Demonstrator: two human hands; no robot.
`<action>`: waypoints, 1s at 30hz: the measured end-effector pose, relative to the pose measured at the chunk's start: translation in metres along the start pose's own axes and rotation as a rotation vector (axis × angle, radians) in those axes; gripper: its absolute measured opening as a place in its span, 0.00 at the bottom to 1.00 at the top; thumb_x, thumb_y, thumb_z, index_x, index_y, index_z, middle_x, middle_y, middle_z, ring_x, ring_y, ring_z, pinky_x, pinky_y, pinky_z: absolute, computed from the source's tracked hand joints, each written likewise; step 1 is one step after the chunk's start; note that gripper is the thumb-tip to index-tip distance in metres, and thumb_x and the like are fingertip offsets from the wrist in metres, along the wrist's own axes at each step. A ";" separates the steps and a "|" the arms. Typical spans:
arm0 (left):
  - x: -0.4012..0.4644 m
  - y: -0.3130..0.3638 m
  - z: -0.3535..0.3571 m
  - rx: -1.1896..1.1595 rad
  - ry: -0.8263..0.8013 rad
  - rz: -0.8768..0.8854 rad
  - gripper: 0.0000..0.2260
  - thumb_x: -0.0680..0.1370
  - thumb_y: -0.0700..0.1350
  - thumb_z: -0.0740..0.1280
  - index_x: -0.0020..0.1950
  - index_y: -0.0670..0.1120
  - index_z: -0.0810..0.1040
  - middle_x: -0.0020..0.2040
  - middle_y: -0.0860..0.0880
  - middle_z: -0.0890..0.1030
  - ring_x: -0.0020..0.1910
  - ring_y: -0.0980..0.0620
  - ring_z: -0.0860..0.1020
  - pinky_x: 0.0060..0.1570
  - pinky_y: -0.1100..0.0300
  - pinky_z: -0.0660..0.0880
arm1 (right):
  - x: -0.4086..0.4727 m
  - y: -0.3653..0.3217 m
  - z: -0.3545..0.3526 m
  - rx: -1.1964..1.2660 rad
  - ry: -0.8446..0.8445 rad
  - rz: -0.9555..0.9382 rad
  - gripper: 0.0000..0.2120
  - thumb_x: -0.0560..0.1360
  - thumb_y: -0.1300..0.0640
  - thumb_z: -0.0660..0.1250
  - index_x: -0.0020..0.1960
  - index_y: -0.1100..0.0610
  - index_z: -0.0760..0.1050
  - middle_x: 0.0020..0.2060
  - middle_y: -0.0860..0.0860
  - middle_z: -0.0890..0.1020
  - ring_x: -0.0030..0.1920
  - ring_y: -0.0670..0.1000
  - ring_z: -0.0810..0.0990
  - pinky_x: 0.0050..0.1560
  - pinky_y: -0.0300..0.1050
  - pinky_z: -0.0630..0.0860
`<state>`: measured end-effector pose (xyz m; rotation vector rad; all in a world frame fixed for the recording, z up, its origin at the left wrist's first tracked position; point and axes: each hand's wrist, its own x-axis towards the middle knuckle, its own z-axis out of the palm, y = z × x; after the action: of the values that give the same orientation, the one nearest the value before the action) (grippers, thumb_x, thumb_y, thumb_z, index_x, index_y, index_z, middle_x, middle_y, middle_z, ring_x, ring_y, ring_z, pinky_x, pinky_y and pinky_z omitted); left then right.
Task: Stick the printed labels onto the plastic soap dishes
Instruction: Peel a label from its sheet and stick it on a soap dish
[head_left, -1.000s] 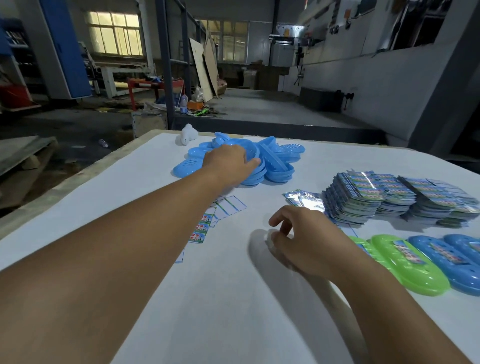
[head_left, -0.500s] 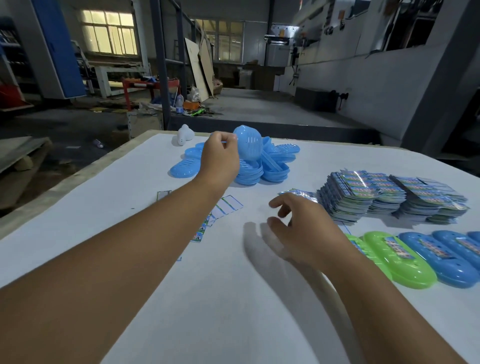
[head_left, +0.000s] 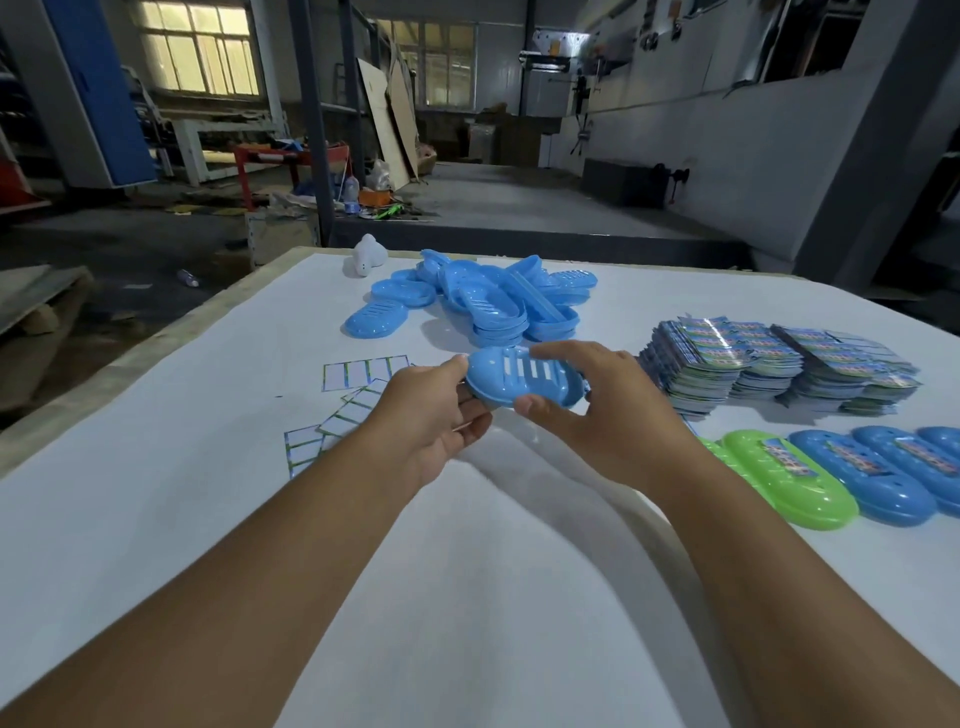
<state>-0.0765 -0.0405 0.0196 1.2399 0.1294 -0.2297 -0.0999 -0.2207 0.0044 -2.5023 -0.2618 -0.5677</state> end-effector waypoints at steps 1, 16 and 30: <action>0.000 0.000 -0.002 0.019 -0.009 -0.009 0.09 0.84 0.44 0.60 0.50 0.45 0.78 0.36 0.49 0.86 0.33 0.55 0.84 0.38 0.59 0.77 | 0.000 0.001 0.001 -0.015 -0.022 0.004 0.27 0.72 0.35 0.70 0.68 0.41 0.73 0.62 0.41 0.77 0.60 0.51 0.73 0.58 0.47 0.71; 0.014 0.022 -0.052 1.519 0.523 0.485 0.12 0.80 0.56 0.62 0.53 0.49 0.79 0.48 0.48 0.80 0.46 0.45 0.77 0.41 0.55 0.69 | -0.005 0.005 0.006 -0.084 -0.245 0.108 0.30 0.69 0.32 0.71 0.67 0.42 0.72 0.58 0.41 0.79 0.57 0.47 0.77 0.56 0.45 0.74; 0.015 0.022 -0.062 1.323 0.242 0.198 0.39 0.65 0.58 0.80 0.71 0.50 0.68 0.67 0.48 0.74 0.62 0.49 0.73 0.50 0.58 0.67 | -0.008 -0.001 0.007 -0.114 -0.274 0.128 0.29 0.70 0.33 0.71 0.67 0.44 0.72 0.60 0.42 0.79 0.60 0.50 0.76 0.58 0.46 0.73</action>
<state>-0.0549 0.0237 0.0161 2.5826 0.0494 0.0484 -0.1053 -0.2163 -0.0039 -2.6828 -0.1733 -0.1918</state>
